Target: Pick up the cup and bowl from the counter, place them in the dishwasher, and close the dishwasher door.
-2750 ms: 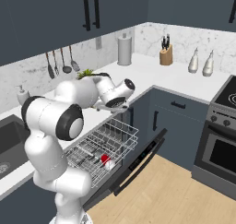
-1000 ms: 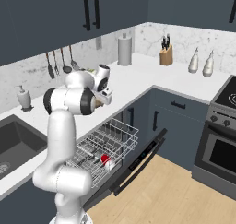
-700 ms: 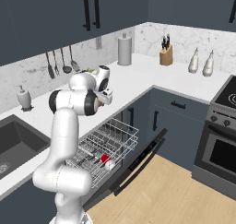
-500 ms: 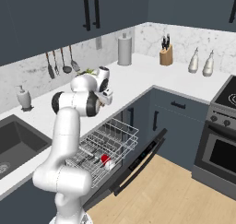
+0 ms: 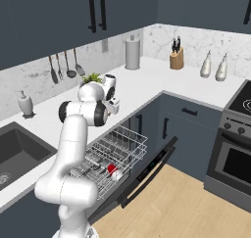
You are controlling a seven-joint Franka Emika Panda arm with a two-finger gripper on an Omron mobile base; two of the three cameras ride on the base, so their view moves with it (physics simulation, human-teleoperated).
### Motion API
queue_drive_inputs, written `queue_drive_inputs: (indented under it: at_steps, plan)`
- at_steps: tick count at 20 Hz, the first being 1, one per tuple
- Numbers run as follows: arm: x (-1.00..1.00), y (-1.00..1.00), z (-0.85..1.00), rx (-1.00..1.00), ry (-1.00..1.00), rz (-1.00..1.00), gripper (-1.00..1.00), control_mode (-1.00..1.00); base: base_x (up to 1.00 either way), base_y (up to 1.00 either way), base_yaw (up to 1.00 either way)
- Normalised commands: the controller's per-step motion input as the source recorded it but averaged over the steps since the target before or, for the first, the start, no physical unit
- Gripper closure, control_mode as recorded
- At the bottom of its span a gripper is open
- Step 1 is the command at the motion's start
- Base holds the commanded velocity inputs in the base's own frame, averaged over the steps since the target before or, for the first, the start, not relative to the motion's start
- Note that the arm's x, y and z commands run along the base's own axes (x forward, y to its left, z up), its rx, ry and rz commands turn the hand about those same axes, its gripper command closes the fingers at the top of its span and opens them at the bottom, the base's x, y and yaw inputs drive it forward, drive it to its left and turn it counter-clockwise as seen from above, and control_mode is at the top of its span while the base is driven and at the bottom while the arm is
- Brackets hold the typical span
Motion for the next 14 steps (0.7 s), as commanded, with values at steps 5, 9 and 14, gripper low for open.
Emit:
queue_drive_inputs:
  at_steps: [5, 9, 14]
  plan:
    - [0.01, 0.10, -0.20, 0.00, -0.05, 0.00, 1.00, -1.00, 0.00, 0.00, 0.00]
    - [-0.57, -0.39, 0.00, 0.05, -0.28, 0.00, 1.00, -1.00, 0.00, 0.00, 0.00]
    - [-0.95, -0.89, 0.00, 0.11, -0.28, 0.00, 1.00, -1.00, 0.00, 0.00, 0.00]
